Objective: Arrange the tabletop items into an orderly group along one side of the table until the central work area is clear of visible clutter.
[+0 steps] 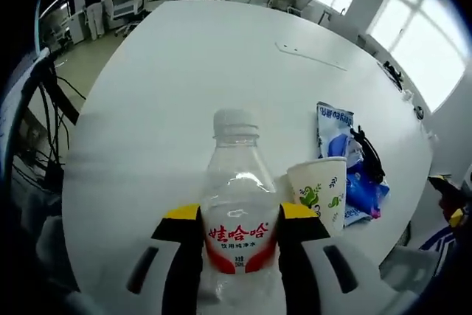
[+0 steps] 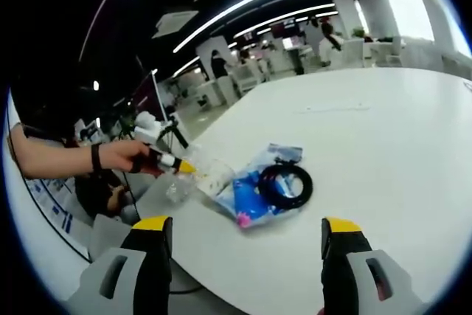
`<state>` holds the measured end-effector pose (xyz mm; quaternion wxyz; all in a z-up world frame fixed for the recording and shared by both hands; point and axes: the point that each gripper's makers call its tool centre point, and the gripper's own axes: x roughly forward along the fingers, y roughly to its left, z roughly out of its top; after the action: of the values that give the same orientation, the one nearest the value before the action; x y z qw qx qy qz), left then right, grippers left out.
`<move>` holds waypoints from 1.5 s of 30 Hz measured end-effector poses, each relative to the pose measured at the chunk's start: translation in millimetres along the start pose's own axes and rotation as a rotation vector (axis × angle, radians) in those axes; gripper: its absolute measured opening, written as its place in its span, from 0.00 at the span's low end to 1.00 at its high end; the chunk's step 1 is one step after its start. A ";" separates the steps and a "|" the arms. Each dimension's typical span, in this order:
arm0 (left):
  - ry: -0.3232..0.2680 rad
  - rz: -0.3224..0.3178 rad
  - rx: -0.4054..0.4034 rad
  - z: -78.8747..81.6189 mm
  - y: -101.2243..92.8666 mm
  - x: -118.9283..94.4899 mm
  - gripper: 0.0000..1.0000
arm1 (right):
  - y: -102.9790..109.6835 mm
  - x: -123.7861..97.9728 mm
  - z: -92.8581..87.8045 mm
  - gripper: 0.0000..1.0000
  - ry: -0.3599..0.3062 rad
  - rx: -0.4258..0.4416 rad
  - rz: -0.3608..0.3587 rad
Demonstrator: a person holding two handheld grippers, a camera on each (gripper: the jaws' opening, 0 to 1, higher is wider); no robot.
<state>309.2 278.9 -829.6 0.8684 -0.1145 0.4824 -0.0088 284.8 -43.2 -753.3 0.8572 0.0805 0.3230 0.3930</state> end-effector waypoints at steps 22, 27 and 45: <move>-0.072 0.014 -0.003 -0.9 6.9 -21.0 0.37 | 5.4 -1.2 -2.4 0.84 -0.001 -0.010 0.014; -0.082 0.016 -0.002 -0.6 11.9 -20.4 0.37 | 7.7 -0.1 -3.3 0.84 0.003 -0.011 0.021; -0.126 0.057 0.072 -10.6 10.6 -36.6 0.37 | 15.5 4.4 -6.8 0.84 0.013 -0.016 0.045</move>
<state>279.7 291.7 -806.5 0.9004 -0.0698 0.4294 0.0058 273.1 -30.3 -754.7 0.8465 0.0782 0.3236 0.4154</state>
